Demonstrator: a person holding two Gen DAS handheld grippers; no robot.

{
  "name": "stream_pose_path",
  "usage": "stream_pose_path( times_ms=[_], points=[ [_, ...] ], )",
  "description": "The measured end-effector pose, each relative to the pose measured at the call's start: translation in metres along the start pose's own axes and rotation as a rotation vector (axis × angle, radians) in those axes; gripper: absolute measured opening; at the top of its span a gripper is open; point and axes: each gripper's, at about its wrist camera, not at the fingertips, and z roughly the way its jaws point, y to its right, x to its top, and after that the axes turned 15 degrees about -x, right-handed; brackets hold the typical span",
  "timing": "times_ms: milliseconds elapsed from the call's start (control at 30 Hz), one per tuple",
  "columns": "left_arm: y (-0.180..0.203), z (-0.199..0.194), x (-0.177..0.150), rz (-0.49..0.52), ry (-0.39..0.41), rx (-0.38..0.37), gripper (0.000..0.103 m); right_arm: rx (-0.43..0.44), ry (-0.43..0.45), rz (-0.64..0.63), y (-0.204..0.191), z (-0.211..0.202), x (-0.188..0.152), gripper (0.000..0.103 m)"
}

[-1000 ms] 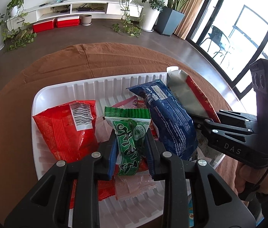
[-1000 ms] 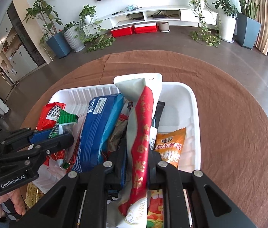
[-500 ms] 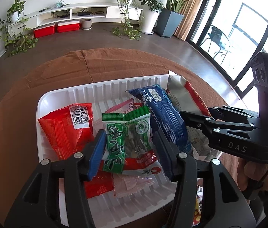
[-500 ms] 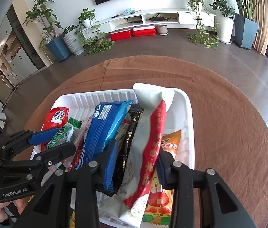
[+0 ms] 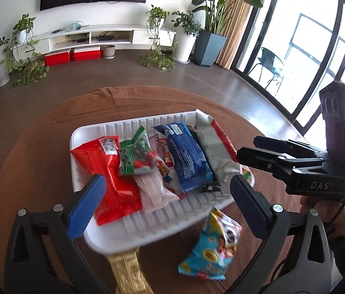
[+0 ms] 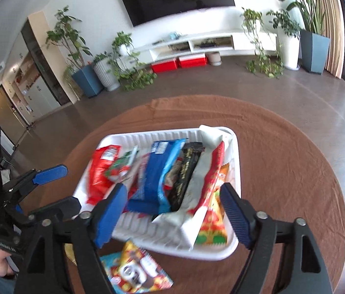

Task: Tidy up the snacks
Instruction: 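Open both tools and withdraw them from the tray toward the remaining snacks, then grasp the gold wrapped bar with the left tool while the right tool grasps the panda chip bag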

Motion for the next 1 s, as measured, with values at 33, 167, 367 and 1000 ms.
stream_pose_path(
  times_ms=[33, 167, 367, 1000],
  points=[
    [0.002, -0.008, -0.004, 0.002, 0.008, 0.004, 0.103, 0.008, 0.012, -0.002, -0.001, -0.008, -0.005, 0.085],
    [0.007, -0.038, -0.035, -0.003, 0.05, 0.034, 0.103, 0.047, 0.033, 0.029, 0.001, -0.036, -0.033, 0.092],
    [0.005, -0.057, -0.101, -0.073, 0.016, 0.105, 0.103, 0.074, -0.009, 0.096, 0.004, -0.058, -0.095, 0.094],
    [-0.015, -0.015, -0.117, -0.108, -0.141, 0.211, 0.102, 0.079, -0.165, 0.197, -0.01, -0.052, -0.162, 0.094]
  ],
)
